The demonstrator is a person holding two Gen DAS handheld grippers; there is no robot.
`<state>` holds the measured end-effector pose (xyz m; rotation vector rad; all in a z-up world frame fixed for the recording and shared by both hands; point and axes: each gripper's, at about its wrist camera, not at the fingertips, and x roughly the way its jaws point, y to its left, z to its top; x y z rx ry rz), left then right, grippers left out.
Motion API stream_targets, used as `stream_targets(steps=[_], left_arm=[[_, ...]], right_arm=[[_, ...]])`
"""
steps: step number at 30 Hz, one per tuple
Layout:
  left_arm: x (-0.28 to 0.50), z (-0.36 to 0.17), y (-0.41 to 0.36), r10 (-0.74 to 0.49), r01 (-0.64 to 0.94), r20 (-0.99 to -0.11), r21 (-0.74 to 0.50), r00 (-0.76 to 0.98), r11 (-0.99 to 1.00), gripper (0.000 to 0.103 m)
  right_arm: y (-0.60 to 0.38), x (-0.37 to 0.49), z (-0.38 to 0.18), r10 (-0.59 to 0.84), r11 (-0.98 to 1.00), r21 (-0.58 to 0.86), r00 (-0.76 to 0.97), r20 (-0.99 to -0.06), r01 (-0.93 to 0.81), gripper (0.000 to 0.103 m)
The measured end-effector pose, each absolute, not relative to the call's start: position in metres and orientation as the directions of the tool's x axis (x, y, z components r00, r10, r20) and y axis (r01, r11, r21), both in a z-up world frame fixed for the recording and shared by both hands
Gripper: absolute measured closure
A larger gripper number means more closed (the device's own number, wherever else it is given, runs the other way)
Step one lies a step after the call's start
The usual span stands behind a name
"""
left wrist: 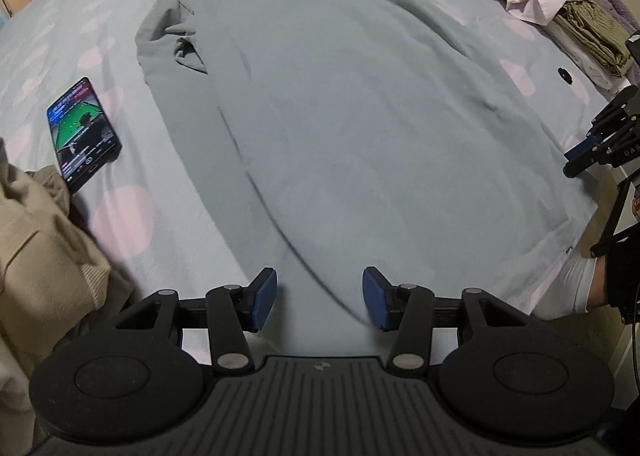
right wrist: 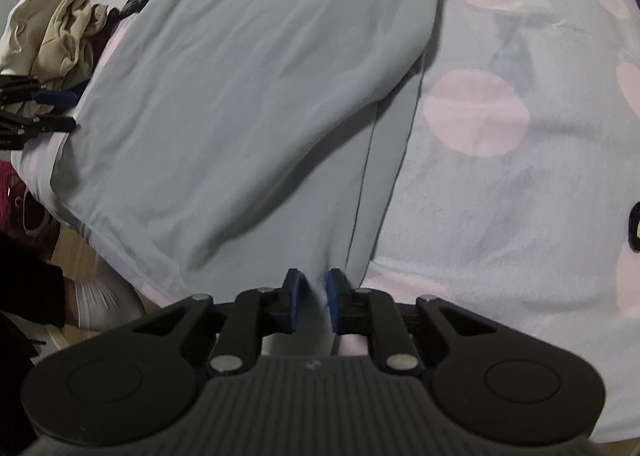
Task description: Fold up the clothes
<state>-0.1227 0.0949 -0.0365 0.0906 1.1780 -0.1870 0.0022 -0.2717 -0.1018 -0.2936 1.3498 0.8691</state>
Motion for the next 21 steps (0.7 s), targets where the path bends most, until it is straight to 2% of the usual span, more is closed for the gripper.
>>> stream_targets(steps=[3,6,10,14,15,18,20,21], left_arm=[[-0.131,-0.037,0.106,-0.101,0.167,-0.925,-0.041,0.367,0.985,0.057],[-0.141,-0.042,0.115,-0.106,0.143,-0.934,-0.060,0.340,0.988,0.057],[-0.156,-0.054,0.120,-0.122,0.145,-0.948,-0.082,0.293,0.986,0.057],[-0.164,-0.065,0.125,-0.187,0.123,-0.948,-0.160,0.257,0.979,0.058],[-0.164,-0.068,0.126,-0.196,0.117,-0.947,-0.171,0.253,0.978,0.058],[-0.161,-0.073,0.128,-0.224,0.096,-0.938,-0.205,0.265,0.974,0.058],[-0.156,-0.074,0.131,-0.256,0.073,-0.923,-0.246,0.286,0.967,0.060],[-0.157,-0.074,0.132,-0.270,0.069,-0.914,-0.261,0.304,0.963,0.080]], right_arm=[[-0.277,0.002,-0.097,0.393,0.675,0.298,-0.013,-0.920,-0.675,0.084],[-0.285,0.005,-0.096,0.398,0.704,0.303,0.004,-0.917,-0.642,0.066],[-0.290,0.005,-0.099,0.418,0.705,0.354,-0.043,-0.907,-0.615,0.066],[-0.282,-0.002,-0.102,0.416,0.678,0.357,-0.065,-0.907,-0.643,0.066],[-0.281,-0.003,-0.103,0.412,0.673,0.353,-0.068,-0.909,-0.649,0.067],[-0.279,-0.005,-0.104,0.401,0.665,0.342,-0.069,-0.914,-0.664,0.085],[-0.279,-0.006,-0.103,0.398,0.666,0.337,-0.065,-0.915,-0.665,0.087],[-0.280,-0.006,-0.102,0.399,0.668,0.337,-0.063,-0.915,-0.664,0.088]])
